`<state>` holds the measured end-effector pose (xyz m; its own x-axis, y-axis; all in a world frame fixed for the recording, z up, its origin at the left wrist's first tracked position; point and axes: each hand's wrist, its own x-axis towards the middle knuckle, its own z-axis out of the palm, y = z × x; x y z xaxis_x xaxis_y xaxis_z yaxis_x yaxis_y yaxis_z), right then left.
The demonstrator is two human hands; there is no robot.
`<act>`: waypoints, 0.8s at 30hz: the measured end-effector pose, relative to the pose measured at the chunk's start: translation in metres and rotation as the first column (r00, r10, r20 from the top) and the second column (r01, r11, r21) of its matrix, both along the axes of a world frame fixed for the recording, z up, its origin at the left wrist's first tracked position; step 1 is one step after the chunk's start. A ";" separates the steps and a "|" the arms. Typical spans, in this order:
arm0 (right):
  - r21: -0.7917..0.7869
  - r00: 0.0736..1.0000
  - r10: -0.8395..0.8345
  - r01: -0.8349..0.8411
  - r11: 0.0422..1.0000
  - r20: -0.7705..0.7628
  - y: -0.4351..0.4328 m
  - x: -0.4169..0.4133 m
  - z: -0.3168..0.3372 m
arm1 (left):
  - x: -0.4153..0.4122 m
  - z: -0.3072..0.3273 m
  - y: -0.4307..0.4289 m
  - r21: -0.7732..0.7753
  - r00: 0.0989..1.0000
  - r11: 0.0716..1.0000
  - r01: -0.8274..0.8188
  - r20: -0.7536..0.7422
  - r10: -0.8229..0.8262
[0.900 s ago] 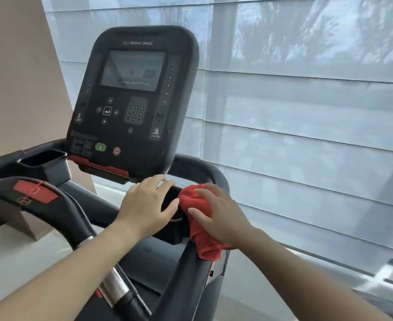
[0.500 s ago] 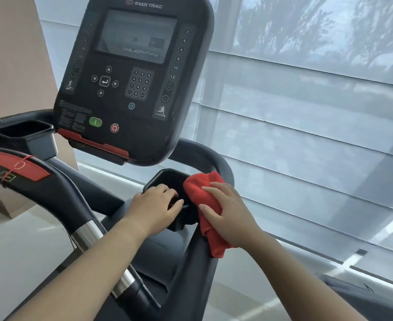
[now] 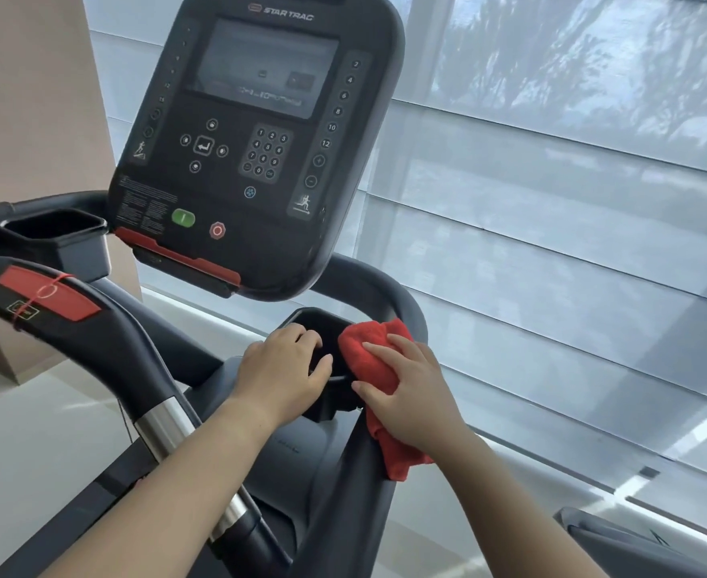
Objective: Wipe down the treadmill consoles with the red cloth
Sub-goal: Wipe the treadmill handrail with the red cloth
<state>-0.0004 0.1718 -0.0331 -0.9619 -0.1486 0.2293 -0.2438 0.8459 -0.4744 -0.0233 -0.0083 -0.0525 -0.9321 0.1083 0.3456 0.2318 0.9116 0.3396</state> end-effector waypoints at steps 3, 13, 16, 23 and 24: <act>0.003 0.999 0.002 -0.002 1.000 -0.039 0.001 -0.001 -0.002 | -0.004 0.001 -0.001 0.006 1.000 1.000 -0.007 0.000 0.007; -0.101 0.988 0.029 -0.044 0.994 -0.151 0.009 0.041 -0.006 | 0.042 0.014 -0.006 -0.090 0.998 0.995 0.046 -0.037 -0.049; -0.138 0.988 0.054 -0.074 0.988 -0.142 0.016 0.069 -0.002 | 0.084 0.026 -0.002 -0.086 0.996 0.994 0.066 -0.051 -0.071; -0.251 0.987 0.079 -0.113 0.961 -0.141 0.058 0.171 -0.003 | 0.200 0.058 0.034 -0.092 0.993 0.990 0.108 -0.040 -0.112; -0.250 0.988 0.077 -0.109 0.962 -0.135 0.068 0.188 -0.006 | 0.218 0.061 0.041 -0.088 0.992 0.989 0.118 -0.041 -0.122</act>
<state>0.1875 0.2400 -0.0387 -0.9086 -0.1567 0.3870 -0.3855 0.6711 -0.6332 0.1951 0.0330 0.0080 -0.8938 0.2496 0.3726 0.3550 0.9014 0.2480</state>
